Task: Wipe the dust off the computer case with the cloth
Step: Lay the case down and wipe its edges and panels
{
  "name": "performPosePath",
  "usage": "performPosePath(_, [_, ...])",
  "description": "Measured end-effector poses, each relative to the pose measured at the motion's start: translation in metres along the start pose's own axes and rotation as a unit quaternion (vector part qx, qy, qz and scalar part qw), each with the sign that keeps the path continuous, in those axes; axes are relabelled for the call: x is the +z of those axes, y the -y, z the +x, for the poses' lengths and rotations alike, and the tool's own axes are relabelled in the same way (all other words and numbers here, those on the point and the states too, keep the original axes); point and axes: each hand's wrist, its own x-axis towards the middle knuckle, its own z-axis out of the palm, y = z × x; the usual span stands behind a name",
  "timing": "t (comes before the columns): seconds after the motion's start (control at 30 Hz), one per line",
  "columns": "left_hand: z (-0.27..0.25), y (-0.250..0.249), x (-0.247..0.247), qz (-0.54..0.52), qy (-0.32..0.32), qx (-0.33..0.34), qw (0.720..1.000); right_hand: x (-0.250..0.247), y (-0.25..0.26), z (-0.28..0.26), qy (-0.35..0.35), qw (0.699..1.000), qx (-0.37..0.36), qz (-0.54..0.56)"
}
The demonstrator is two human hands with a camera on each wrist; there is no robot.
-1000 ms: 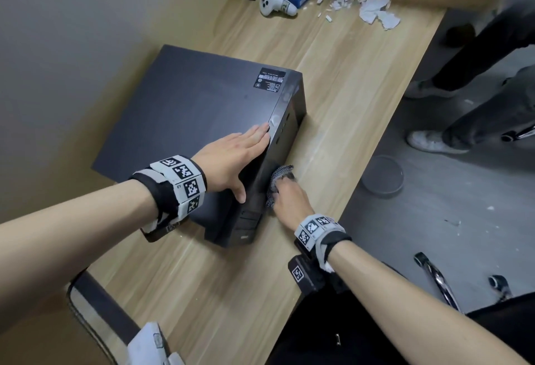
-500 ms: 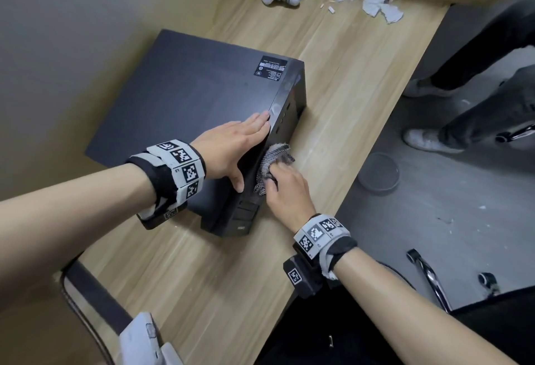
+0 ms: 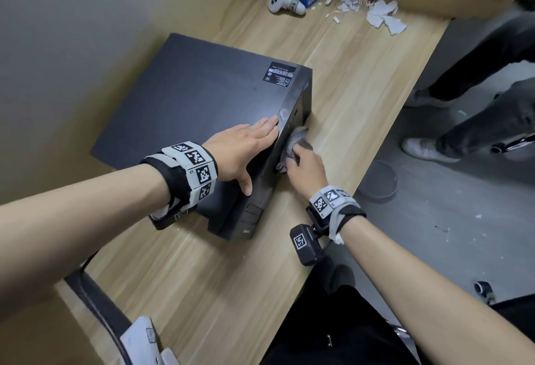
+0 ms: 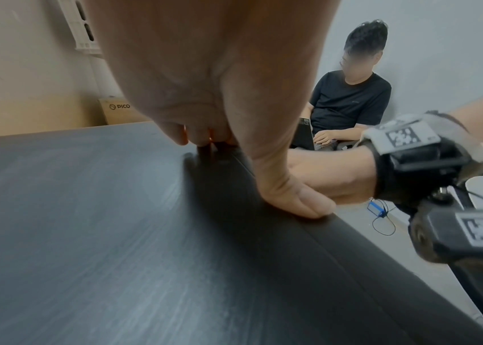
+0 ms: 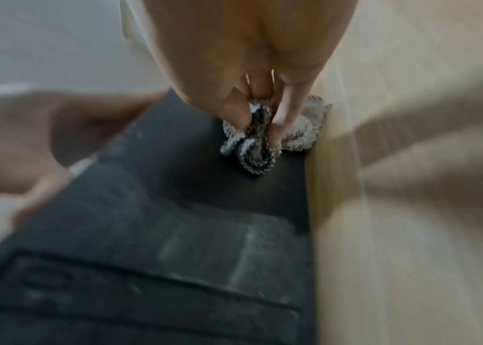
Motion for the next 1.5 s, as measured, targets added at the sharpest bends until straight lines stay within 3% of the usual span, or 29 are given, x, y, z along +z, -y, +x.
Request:
performPosePath(0.13, [0.000,0.000,0.000,0.004,-0.001,0.003,1.000,0.022,-0.017,-0.021,0.055,0.997,0.030,-0.036])
performPosePath(0.37, [0.000,-0.002,-0.001,0.009,-0.002,-0.002,1.000,0.039,-0.031,-0.058,0.089,0.995,0.030,0.013])
performPosePath(0.47, [0.000,-0.002,-0.002,0.009,0.002,-0.005,1.000,0.049,-0.032,-0.069,0.056,0.995,0.048,0.072])
performPosePath(0.6, [0.000,-0.004,-0.003,0.014,0.010,-0.012,1.000,0.051,-0.016,-0.076,-0.009,0.983,0.017,0.183])
performPosePath(0.87, [0.000,-0.008,-0.005,0.032,-0.002,-0.015,0.999,0.021,0.025,-0.091,0.015,0.950,-0.057,0.306])
performPosePath(0.97, [0.000,-0.007,-0.004,0.030,0.000,-0.016,0.999,0.030,0.013,-0.090,-0.005,0.955,-0.033,0.295])
performPosePath(1.1, [0.001,-0.006,-0.001,0.028,0.005,-0.013,1.000,0.056,-0.016,-0.082,-0.028,0.985,0.030,0.170])
performPosePath(1.17, [0.001,-0.005,0.000,0.029,0.006,-0.014,0.999,0.061,-0.025,-0.077,0.003,0.991,0.066,0.113])
performPosePath(1.3, [0.002,-0.005,-0.002,0.040,-0.001,-0.008,0.999,0.051,-0.031,-0.064,0.062,0.991,0.058,0.099])
performPosePath(1.37, [0.001,-0.005,-0.002,0.053,-0.004,-0.003,0.999,0.035,-0.028,-0.058,0.056,0.987,0.055,0.140])
performPosePath(1.5, [-0.004,-0.004,-0.007,0.057,-0.009,0.001,0.998,-0.016,-0.005,-0.039,-0.031,0.950,0.038,0.307])
